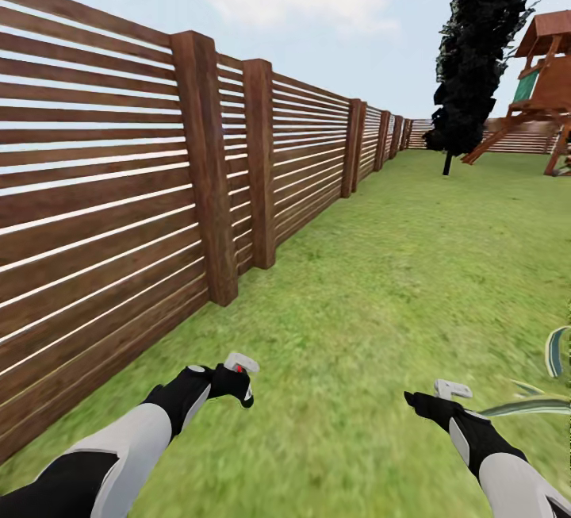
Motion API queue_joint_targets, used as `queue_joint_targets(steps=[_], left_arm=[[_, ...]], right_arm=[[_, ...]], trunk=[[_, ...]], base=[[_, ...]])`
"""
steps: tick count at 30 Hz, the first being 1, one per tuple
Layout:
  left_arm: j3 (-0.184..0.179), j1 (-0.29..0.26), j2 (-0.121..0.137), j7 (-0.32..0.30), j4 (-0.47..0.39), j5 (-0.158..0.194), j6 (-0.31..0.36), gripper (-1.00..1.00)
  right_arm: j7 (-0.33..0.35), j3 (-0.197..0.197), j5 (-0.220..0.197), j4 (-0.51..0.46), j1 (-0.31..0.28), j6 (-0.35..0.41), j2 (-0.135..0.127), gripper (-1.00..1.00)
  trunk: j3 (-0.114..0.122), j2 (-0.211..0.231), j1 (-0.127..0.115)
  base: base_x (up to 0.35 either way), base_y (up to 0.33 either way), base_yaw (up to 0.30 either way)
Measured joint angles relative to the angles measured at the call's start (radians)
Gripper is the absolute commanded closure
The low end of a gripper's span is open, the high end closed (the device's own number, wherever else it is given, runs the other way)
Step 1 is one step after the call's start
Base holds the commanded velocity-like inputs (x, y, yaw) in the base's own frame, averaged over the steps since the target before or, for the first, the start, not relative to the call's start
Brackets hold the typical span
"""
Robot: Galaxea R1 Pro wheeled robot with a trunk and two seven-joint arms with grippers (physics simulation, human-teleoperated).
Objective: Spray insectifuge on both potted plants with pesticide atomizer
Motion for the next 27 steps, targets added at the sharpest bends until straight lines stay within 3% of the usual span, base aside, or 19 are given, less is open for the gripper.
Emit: queue_joint_targets(steps=[27], left_arm=[[0.000, -0.001, 0.000, 0.000, 0.000, 0.000, 0.000, 1.00]], right_arm=[[0.000, 0.000, 0.000, 0.000, 0.000, 0.000, 0.000, -1.00]], trunk=[[0.019, 0.000, 0.000]], base=[[0.339, 0.108, -0.236]])
